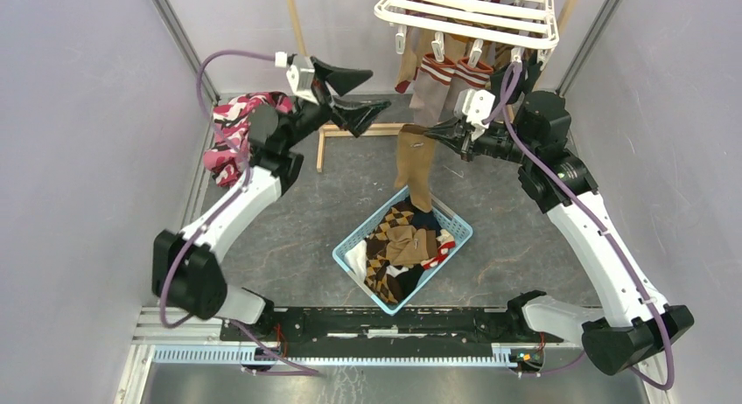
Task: Clip the socks to the hanger
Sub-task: Open the clamp at the hanger.
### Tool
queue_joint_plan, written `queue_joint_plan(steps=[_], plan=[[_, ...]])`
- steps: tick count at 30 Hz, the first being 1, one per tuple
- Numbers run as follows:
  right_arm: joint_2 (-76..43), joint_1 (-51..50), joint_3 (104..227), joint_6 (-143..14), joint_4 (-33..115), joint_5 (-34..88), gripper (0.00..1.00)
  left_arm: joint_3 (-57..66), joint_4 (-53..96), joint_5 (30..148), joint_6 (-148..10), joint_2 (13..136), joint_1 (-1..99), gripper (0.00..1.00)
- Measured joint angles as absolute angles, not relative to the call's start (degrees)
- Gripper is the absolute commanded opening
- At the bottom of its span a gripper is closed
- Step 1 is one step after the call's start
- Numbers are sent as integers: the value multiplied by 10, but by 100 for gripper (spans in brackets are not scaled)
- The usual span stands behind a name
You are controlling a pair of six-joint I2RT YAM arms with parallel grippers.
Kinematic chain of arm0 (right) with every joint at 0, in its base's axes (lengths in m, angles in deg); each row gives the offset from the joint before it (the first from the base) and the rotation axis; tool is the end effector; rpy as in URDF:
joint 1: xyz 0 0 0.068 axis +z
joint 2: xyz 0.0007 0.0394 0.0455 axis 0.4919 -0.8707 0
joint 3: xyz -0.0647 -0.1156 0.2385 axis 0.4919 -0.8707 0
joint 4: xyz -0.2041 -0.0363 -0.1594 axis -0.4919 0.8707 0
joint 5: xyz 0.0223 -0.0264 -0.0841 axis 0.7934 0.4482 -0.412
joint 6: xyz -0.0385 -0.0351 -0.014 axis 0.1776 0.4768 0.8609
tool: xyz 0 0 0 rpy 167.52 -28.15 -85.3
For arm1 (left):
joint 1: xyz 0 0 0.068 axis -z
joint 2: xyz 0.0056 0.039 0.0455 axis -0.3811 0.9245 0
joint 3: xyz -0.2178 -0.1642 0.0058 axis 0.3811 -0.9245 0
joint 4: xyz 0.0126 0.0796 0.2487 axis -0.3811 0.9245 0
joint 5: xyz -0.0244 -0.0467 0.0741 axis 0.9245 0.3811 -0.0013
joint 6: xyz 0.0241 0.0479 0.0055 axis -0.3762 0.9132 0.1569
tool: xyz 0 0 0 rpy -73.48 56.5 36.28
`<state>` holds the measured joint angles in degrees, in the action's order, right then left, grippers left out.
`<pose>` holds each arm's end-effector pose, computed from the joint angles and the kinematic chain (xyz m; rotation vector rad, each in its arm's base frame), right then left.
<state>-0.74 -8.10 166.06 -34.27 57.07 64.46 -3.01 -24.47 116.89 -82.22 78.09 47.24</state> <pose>0.2123 0.1103 0.4476 -1.1501 1.2294 0.6296 0.2721 -0.1489 0.4263 0.6060 1.0060 -1.0779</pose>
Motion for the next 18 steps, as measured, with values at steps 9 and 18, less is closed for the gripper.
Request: queue_joint_plan(steps=[9, 18], plan=[[-12, -81, 1665, -340, 571, 621, 0, 169, -399, 1306, -988, 1019, 386, 100], [-12, -81, 1665, -340, 566, 626, 0, 359, -577, 1328, -1241, 1191, 385, 100]])
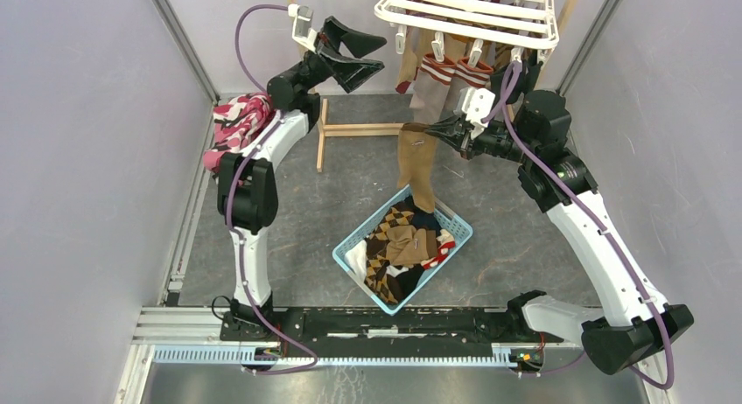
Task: Clip the socks to the hanger
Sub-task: Open the clamp at the hanger.
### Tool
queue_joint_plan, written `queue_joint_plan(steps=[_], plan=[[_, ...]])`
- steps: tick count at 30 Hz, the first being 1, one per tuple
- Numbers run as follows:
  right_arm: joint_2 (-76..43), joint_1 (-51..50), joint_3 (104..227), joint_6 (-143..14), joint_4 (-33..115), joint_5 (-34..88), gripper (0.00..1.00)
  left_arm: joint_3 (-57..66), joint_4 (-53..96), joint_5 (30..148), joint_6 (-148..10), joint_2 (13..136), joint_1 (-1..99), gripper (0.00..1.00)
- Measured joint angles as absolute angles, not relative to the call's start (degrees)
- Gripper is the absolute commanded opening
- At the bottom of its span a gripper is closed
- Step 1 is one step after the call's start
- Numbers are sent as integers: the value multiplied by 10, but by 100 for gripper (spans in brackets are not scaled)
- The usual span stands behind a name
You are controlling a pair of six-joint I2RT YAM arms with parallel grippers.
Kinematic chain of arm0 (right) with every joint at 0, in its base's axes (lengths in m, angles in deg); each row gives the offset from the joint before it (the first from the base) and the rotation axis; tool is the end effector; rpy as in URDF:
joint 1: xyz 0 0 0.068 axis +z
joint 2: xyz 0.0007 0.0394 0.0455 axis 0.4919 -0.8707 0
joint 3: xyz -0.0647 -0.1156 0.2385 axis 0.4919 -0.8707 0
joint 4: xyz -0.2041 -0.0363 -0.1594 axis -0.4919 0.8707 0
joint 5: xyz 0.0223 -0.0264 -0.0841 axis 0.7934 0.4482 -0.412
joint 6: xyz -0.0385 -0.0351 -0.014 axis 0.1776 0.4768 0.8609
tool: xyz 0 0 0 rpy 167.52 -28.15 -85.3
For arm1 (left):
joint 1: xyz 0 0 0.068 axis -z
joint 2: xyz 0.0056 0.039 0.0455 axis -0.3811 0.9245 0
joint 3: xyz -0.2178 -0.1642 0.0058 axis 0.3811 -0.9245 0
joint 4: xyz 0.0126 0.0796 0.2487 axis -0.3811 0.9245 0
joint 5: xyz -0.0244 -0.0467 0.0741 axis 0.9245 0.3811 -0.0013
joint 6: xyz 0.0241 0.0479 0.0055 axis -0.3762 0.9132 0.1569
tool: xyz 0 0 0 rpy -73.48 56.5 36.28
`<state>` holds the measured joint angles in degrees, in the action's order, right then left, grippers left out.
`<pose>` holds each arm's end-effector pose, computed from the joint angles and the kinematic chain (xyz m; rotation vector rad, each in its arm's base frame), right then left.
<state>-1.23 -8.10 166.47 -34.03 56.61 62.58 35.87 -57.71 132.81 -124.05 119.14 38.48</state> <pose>0.2155 0.1106 0.4488 -1.1323 1.2371 0.5968 0.4219 -0.1506 0.4152 0.6982 0.8412 -1.5140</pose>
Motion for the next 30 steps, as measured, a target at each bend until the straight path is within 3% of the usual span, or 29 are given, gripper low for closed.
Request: queue_joint_plan(steps=[20, 30], plan=[[-12, -81, 1663, -340, 566, 631, 0, 536, -513, 1326, -1288, 1271, 435, 94], [-10, -81, 1660, -340, 567, 631, 0, 571, -471, 1322, -1284, 1285, 447, 85]])
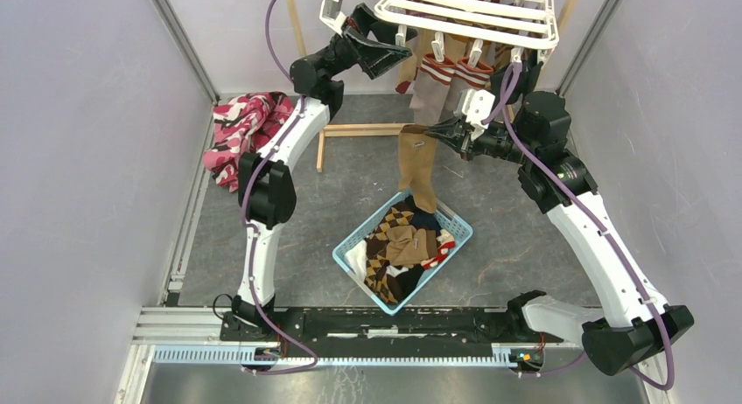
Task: Clip the socks to the hanger
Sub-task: Open the clamp at the hanger.
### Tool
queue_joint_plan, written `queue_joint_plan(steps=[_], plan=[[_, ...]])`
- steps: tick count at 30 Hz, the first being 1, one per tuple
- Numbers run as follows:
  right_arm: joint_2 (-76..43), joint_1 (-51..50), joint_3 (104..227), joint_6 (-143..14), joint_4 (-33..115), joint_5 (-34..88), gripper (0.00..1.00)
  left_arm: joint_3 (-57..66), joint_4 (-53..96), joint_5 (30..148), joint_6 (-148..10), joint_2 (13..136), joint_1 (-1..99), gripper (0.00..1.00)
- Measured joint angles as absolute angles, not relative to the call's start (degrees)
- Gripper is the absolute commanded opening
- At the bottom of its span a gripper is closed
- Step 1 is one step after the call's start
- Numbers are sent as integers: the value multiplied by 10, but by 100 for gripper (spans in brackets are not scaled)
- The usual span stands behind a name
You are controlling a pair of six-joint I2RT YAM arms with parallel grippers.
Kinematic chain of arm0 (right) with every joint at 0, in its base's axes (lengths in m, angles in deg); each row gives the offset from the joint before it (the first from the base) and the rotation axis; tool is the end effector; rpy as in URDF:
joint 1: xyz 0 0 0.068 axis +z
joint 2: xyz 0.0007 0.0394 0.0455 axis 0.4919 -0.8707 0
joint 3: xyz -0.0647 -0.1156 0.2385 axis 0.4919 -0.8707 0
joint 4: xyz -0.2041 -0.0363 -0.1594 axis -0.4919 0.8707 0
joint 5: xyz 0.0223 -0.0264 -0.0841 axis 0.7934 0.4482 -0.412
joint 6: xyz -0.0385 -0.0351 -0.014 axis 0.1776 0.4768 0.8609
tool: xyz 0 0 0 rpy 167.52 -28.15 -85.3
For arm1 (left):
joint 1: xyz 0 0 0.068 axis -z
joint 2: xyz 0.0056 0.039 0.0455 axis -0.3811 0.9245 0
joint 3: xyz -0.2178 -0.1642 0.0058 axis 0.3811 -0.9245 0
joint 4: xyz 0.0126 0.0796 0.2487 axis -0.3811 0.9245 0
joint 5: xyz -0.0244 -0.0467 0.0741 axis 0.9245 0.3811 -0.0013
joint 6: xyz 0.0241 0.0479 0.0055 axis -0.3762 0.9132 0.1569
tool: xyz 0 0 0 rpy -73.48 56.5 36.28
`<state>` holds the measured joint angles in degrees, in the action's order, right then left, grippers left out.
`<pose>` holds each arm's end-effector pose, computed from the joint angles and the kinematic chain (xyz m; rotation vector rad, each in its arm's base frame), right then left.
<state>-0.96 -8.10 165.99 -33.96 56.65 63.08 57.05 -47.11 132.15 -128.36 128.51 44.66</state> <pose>0.2145 0.1105 0.4470 -1.1387 1.2361 0.6048 0.4319 -0.2066 0.4434 0.7281 0.8261 -1.6705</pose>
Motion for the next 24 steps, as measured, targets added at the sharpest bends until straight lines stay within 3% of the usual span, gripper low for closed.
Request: queue_joint_plan(steps=[15, 20, 24], plan=[[-9, -81, 1660, -338, 567, 632, 0, 590, -478, 1304, -1284, 1286, 447, 77], [-9, -81, 1660, -338, 566, 633, 0, 590, -486, 1298, -1285, 1286, 447, 66], [-9, -81, 1660, -338, 567, 633, 0, 590, -495, 1290, -1289, 1289, 447, 46]])
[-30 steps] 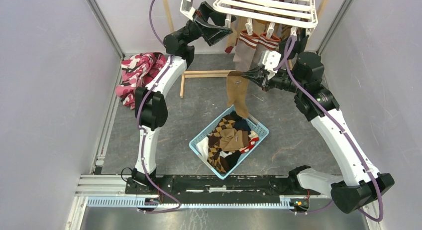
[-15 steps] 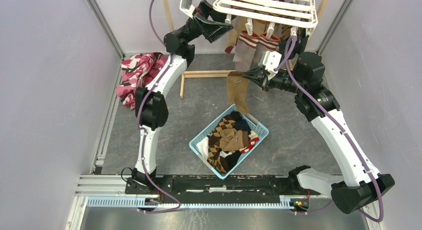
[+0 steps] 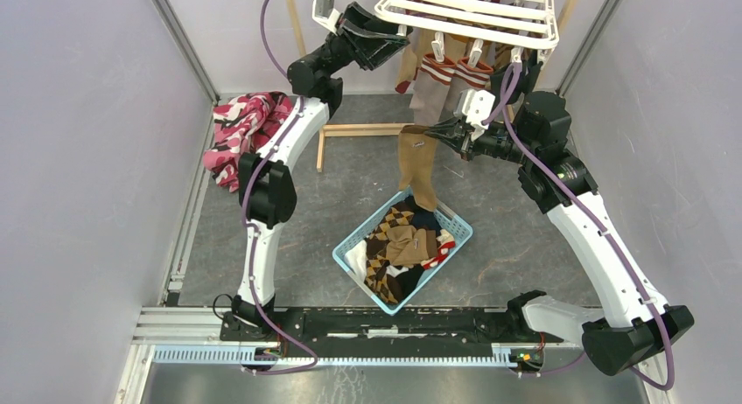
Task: Clip the socks to the hanger
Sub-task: Open the clamp at the hanger.
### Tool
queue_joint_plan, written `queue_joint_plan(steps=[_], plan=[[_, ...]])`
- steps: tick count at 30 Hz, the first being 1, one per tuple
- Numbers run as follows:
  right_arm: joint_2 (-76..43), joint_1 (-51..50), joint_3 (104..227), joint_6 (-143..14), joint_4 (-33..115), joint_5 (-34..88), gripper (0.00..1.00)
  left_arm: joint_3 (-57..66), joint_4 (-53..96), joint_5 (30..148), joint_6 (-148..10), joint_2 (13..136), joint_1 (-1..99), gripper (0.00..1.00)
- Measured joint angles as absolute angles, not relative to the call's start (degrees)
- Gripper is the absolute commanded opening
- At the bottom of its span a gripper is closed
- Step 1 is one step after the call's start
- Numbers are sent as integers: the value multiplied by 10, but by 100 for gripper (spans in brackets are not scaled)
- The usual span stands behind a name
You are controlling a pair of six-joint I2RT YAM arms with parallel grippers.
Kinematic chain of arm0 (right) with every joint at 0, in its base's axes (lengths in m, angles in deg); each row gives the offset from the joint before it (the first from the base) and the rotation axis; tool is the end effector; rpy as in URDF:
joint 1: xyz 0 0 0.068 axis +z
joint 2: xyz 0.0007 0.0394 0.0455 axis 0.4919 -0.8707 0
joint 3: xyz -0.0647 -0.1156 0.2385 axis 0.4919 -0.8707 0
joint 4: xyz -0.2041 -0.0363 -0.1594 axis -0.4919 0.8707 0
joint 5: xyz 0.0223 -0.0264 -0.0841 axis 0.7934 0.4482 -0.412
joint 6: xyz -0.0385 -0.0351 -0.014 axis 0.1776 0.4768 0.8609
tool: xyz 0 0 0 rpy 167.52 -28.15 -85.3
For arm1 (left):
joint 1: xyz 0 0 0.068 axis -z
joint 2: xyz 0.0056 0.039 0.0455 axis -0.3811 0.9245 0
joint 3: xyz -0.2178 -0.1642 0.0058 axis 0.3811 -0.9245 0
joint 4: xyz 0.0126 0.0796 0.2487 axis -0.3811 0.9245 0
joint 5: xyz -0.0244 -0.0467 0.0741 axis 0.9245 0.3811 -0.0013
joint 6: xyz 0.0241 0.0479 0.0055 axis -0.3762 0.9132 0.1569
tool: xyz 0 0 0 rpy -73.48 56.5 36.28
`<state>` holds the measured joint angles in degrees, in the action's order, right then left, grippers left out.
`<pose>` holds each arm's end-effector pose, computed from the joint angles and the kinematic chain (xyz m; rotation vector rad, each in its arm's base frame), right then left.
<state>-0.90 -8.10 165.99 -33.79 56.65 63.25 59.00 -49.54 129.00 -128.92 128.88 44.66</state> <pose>0.2140 0.1104 0.4473 -1.1420 1.2317 0.6046 0.4272 -0.2033 0.4531 0.6992 0.7387 -1.6599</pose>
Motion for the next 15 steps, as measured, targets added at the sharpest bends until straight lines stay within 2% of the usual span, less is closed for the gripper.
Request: queue_joint_plan(steps=[2, 5, 15], plan=[[-9, -81, 1660, -338, 567, 633, 0, 590, -498, 1287, -1291, 1292, 447, 35], [-9, -81, 1660, -338, 566, 635, 0, 590, -500, 1281, -1296, 1296, 447, 26], [-17, -81, 1664, -340, 569, 629, 0, 590, -504, 1274, -1302, 1298, 448, 8]])
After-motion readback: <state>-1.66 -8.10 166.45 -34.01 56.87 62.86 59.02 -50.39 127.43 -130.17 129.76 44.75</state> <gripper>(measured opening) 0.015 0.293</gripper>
